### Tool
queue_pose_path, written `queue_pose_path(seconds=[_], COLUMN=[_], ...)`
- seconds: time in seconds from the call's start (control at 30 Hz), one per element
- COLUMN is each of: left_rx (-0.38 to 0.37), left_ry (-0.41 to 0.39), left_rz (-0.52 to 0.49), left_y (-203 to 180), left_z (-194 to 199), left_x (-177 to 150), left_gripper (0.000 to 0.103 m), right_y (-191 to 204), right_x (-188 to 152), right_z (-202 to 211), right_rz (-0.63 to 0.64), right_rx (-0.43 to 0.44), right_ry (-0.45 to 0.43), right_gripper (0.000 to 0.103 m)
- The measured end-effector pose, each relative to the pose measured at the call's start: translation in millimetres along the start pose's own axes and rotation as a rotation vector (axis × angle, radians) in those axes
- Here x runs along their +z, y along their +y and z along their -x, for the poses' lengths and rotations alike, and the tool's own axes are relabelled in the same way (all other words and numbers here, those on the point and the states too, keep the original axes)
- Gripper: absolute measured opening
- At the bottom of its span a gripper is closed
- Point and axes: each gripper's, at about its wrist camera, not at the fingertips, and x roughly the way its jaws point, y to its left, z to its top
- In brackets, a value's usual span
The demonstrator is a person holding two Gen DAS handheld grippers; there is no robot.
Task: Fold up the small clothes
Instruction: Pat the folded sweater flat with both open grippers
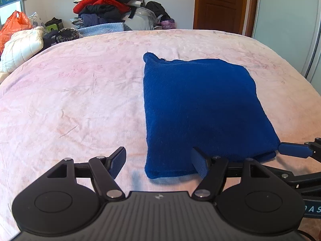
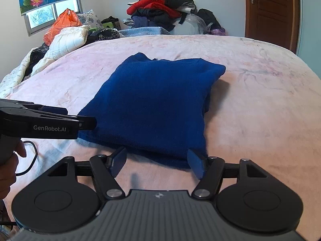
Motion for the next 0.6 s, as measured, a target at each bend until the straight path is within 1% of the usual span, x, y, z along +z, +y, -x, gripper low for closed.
queue_pose_path(seconds=[0.07, 0.13, 0.23, 0.6], left_rx=[0.006, 0.009, 0.008, 0.014], left_ry=[0.004, 0.011, 0.019, 0.034], left_rz=[0.008, 0.017, 0.026, 0.022], left_y=[0, 1, 1, 0], left_z=[1, 1, 2, 3], left_x=[-1, -2, -4, -6], left_gripper=[0.071, 0.071, 0.071, 0.071], right_y=[1, 3, 3, 0], right_x=[-1, -2, -4, -12], right_z=[3, 6, 9, 11], right_rz=[-0.003, -0.007, -0.020, -0.053], right_rx=[-0.009, -0.020, -0.031, -0.039], right_ry=[-0.001, -0.006, -0.011, 0.011], right_gripper=[0.079, 0.087, 0.093, 0.099])
